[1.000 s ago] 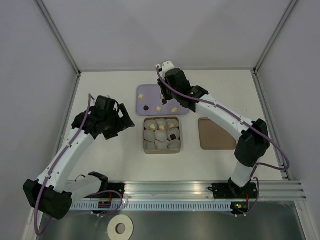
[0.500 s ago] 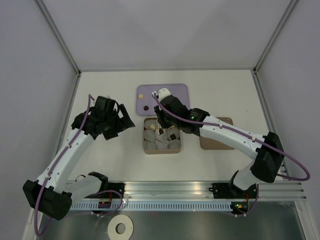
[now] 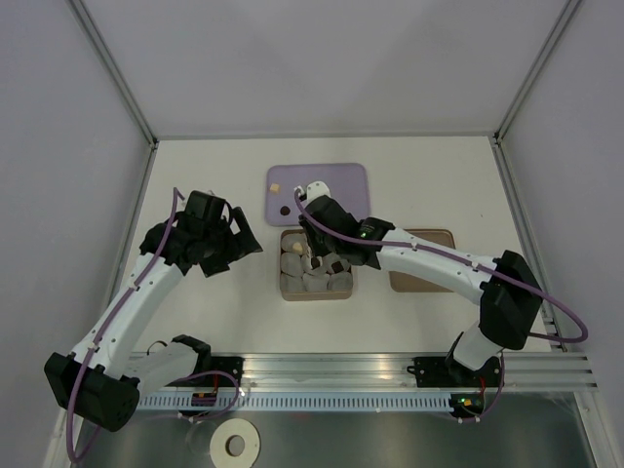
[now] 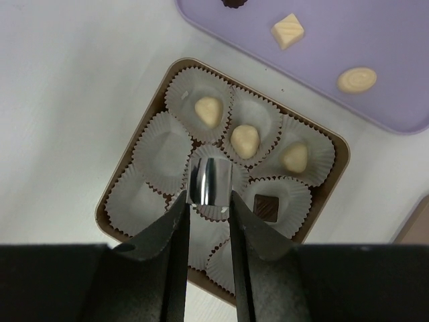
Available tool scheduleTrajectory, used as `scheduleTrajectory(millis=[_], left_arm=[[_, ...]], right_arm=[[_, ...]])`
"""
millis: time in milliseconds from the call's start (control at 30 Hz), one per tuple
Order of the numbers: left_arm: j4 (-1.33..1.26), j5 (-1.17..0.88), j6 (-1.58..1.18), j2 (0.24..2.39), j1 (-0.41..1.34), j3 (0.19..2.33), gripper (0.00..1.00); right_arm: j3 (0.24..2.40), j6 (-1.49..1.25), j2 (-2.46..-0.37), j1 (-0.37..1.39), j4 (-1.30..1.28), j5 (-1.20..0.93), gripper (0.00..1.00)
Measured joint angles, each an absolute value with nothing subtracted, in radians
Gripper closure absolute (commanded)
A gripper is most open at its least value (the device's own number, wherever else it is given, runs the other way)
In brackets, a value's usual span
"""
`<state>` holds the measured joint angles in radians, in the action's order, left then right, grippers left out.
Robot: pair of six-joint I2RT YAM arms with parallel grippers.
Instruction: Pack the chocolate
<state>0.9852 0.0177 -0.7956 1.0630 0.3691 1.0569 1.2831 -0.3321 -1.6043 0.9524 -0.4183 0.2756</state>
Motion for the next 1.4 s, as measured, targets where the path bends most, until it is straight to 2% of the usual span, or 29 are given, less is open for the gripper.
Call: scheduleTrajectory(millis=[533, 1233, 1400], left_arm=[[0.985, 0.018, -0.796, 1.059, 0.369, 1.056, 0.00], [0.987, 0.020, -0.796, 1.039, 0.369, 1.040, 0.00], [0.987, 0.020, -0.796, 1.039, 0.369, 1.040, 0.01]], right_arm=[[1.281, -0.364, -1.642, 0.960, -0.376, 0.342, 0.76], [1.249, -0.414, -1.669, 0.965, -0.354, 0.380, 0.61], [1.250, -0.417, -1.669, 0.965, -0.355, 0.381, 0.63]])
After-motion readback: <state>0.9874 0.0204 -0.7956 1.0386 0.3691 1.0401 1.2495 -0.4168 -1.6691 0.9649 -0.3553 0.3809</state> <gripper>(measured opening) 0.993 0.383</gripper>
